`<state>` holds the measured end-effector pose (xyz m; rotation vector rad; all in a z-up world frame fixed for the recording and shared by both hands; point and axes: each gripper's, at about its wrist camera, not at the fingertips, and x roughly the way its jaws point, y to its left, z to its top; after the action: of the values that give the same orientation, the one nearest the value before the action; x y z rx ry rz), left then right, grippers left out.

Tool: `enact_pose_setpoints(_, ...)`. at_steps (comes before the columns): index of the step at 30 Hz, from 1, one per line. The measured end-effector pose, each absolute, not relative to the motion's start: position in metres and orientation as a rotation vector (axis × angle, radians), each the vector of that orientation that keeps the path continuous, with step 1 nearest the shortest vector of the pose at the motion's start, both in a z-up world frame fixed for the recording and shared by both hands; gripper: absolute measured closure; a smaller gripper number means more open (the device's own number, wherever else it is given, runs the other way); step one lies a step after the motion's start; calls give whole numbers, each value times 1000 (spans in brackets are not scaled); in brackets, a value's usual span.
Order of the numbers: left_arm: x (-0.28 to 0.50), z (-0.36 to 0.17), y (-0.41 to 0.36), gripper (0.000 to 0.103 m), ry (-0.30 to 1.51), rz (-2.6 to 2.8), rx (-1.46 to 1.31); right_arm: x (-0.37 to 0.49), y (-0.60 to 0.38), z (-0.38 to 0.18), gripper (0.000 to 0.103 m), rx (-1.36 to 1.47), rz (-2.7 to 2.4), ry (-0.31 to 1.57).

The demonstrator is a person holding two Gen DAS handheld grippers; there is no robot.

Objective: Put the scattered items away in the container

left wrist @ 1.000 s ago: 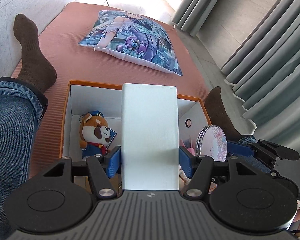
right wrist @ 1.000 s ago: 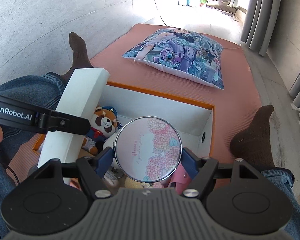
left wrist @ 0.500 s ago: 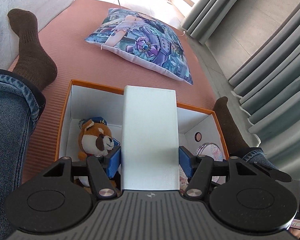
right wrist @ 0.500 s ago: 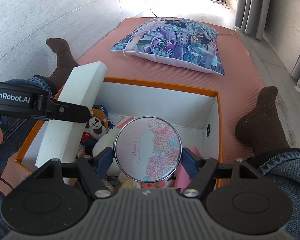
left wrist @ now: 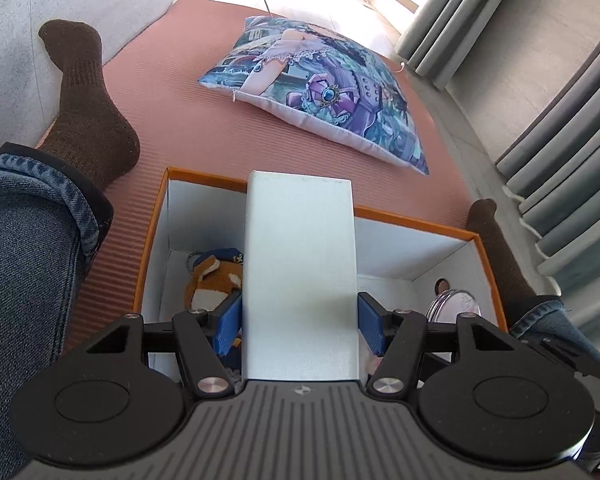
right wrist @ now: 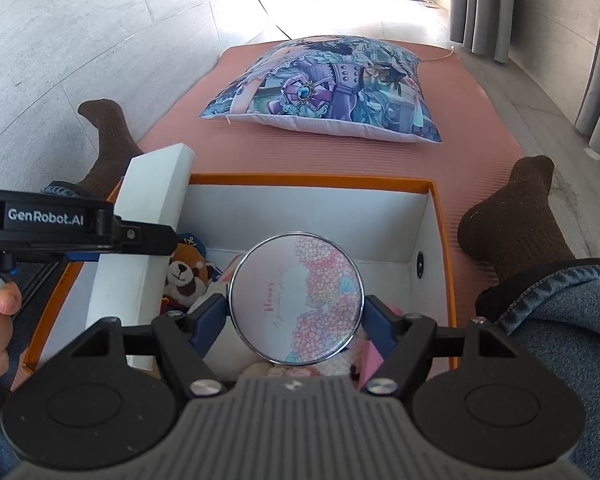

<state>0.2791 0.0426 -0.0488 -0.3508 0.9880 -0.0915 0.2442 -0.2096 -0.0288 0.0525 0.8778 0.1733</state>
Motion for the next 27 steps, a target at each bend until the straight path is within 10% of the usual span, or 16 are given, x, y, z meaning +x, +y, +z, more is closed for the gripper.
enact_pose_setpoints(27, 275, -82, 32, 30, 1124, -95, -265, 251, -193, -53, 28, -32, 191, 935)
